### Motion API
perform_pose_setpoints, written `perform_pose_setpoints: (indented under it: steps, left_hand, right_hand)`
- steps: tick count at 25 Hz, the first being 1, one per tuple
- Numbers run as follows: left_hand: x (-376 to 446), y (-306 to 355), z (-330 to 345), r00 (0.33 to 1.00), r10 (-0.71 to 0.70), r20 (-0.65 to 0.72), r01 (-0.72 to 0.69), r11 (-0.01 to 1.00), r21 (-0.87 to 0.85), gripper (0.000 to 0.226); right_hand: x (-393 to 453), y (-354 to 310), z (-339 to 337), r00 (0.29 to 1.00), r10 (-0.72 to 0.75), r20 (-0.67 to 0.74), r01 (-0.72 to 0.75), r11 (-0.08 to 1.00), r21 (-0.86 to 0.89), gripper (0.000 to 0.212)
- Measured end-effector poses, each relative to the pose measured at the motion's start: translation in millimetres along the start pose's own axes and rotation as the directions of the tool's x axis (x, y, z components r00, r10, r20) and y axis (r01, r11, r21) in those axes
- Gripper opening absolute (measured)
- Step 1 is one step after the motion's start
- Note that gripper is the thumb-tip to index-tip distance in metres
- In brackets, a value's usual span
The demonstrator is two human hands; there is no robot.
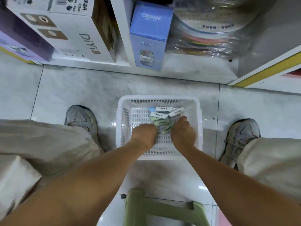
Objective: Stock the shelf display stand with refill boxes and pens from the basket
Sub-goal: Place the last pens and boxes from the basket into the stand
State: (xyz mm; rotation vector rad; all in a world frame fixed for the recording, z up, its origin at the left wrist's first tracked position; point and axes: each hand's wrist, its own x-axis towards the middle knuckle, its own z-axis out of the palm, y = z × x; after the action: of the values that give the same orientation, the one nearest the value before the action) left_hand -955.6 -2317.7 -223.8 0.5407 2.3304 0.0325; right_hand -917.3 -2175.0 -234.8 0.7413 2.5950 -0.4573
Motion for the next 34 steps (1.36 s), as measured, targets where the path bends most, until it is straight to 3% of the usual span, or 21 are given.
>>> perform_pose_setpoints:
  steps: [2, 6, 11, 15, 18, 23, 29, 32, 34]
  left_hand:
    - [6, 0, -9, 0.988, 0.055, -0.144, -0.05, 0.998, 0.036, 0.041]
    - [29, 11, -31, 0.934, 0.211, -0.288, -0.157, 0.967, 0.2, 0.049]
    - [40, 26, -16, 0.951, 0.202, -0.234, -0.171, 0.974, 0.146, 0.053]
    - [47, 25, -8, 0.968, 0.191, -0.164, -0.188, 0.982, 0.035, 0.073]
    - [53, 21, -4, 0.965, 0.21, -0.155, -0.2, 0.977, 0.078, 0.079]
    - [57, 21, 5, 0.963, 0.208, -0.172, -0.217, 0.975, -0.039, 0.06]
    - [60, 10, 10, 0.954, 0.271, -0.132, -0.291, 0.94, -0.176, 0.052]
    - [59, 4, 3, 0.986, 0.167, -0.005, -0.159, 0.926, -0.342, 0.042]
    - [58, -3, -3, 0.988, 0.143, 0.054, -0.1, 0.87, -0.483, 0.021]
  right_hand:
    - [4, -8, -2, 0.98, 0.196, 0.029, -0.197, 0.948, 0.25, 0.021]
    - [8, -12, -5, 0.932, 0.339, 0.131, -0.362, 0.839, 0.405, 0.017]
    - [11, -13, 4, 0.908, 0.395, 0.138, -0.406, 0.756, 0.514, 0.016]
    - [15, -18, 8, 0.889, 0.422, 0.178, -0.438, 0.669, 0.601, 0.012]
    - [17, -17, 8, 0.884, 0.396, 0.248, -0.459, 0.644, 0.612, 0.016]
    - [22, -20, 4, 0.872, 0.265, 0.411, -0.486, 0.565, 0.667, 0.028]
    - [19, -1, -6, 0.912, 0.135, 0.387, -0.399, 0.51, 0.762, 0.021]
    - [19, 5, -6, 0.902, 0.226, 0.368, -0.431, 0.518, 0.739, 0.019]
    - [16, 4, -4, 0.896, 0.232, 0.378, -0.443, 0.518, 0.732, 0.016]
